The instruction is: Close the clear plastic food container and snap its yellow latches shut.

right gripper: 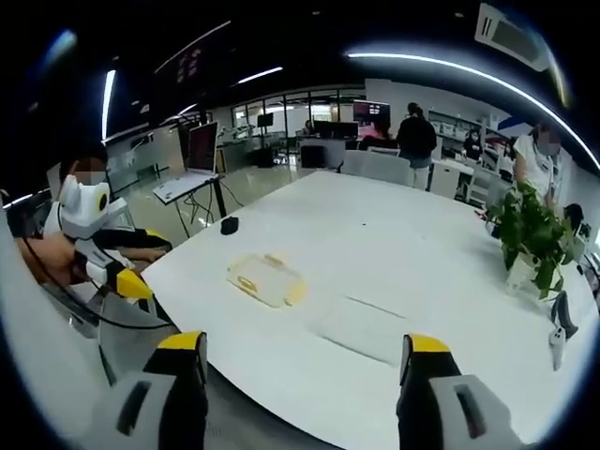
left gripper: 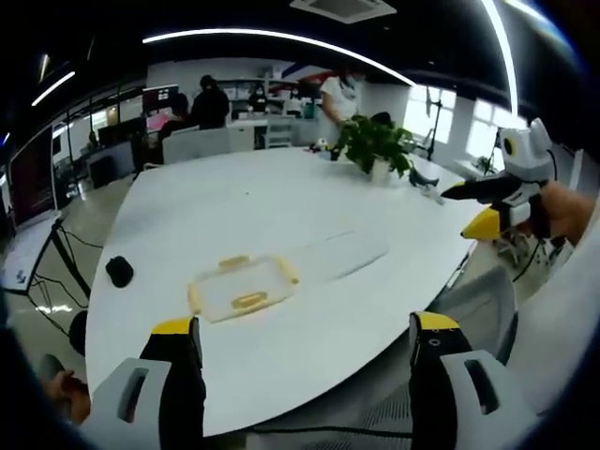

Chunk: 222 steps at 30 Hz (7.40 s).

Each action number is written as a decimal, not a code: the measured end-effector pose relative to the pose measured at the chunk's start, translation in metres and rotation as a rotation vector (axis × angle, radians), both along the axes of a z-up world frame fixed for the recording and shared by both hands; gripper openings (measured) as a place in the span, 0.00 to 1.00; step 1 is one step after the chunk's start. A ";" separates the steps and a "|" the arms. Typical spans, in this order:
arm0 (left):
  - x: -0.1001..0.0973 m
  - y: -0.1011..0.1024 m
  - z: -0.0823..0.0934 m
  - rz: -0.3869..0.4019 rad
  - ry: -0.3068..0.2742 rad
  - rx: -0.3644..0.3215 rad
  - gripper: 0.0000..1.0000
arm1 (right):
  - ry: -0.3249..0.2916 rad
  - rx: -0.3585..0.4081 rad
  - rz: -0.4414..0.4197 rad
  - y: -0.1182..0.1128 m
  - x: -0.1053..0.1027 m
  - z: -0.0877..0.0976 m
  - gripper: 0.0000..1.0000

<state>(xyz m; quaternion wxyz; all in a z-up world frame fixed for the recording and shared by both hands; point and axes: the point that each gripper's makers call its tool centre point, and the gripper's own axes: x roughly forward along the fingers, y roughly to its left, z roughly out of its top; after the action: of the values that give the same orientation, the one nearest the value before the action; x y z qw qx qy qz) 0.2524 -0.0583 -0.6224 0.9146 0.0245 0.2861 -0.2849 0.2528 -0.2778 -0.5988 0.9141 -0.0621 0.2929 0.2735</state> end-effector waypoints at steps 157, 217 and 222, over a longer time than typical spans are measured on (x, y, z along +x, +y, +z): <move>0.173 0.095 -0.169 -0.965 0.130 0.463 0.54 | 0.134 -0.476 0.890 0.136 0.162 -0.197 0.49; 0.169 0.086 -0.174 -1.009 0.084 0.445 0.36 | 0.135 -0.435 0.955 0.142 0.158 -0.201 0.36; 0.169 0.086 -0.174 -1.012 0.075 0.455 0.36 | 0.128 -0.426 0.951 0.142 0.157 -0.201 0.36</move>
<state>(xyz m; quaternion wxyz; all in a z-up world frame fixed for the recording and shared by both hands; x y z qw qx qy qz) 0.4213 0.0277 -0.7959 0.6244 0.3454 0.3255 -0.6203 0.4102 -0.1355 -0.7998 0.6363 -0.3560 0.3370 0.5956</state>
